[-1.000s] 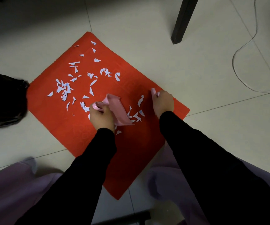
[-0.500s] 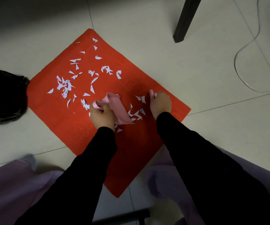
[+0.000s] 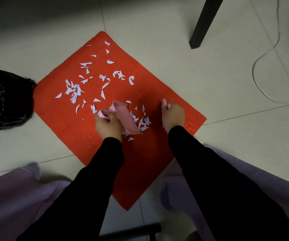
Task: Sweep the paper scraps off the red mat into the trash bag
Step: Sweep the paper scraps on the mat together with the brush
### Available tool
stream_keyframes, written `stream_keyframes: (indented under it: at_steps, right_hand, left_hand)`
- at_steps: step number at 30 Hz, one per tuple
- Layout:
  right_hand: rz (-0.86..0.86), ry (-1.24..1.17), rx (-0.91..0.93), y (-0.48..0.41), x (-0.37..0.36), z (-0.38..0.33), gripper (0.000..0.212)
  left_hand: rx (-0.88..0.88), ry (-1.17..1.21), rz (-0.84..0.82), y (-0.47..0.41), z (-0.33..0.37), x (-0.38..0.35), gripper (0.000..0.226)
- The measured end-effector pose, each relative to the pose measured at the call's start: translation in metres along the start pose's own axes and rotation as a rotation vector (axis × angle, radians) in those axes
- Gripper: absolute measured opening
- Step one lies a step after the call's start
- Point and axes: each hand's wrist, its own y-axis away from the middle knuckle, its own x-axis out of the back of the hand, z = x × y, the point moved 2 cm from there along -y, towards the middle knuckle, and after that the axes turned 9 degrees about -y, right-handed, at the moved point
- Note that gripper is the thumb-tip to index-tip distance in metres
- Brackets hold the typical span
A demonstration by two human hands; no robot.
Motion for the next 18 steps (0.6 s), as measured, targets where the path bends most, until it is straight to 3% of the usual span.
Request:
stream_keyframes:
  at_steps: [7,13,18]
  right_hand:
    - [-0.13,0.028,0.045,0.026,-0.035,-0.014,0.048]
    - [-0.009,-0.053,0.049,0.01,-0.015,-0.008,0.056]
    - [0.041,0.141,-0.013,-0.002,0.013,0.002,0.04]
  left_hand:
    - [-0.006,-0.007,0.008,-0.002,-0.005,0.009,0.027]
    - [0.022,-0.006,0.004,-0.002,-0.006,0.009,0.019]
    - [0.039,0.008,0.002,0.004,-0.005,0.004,0.017]
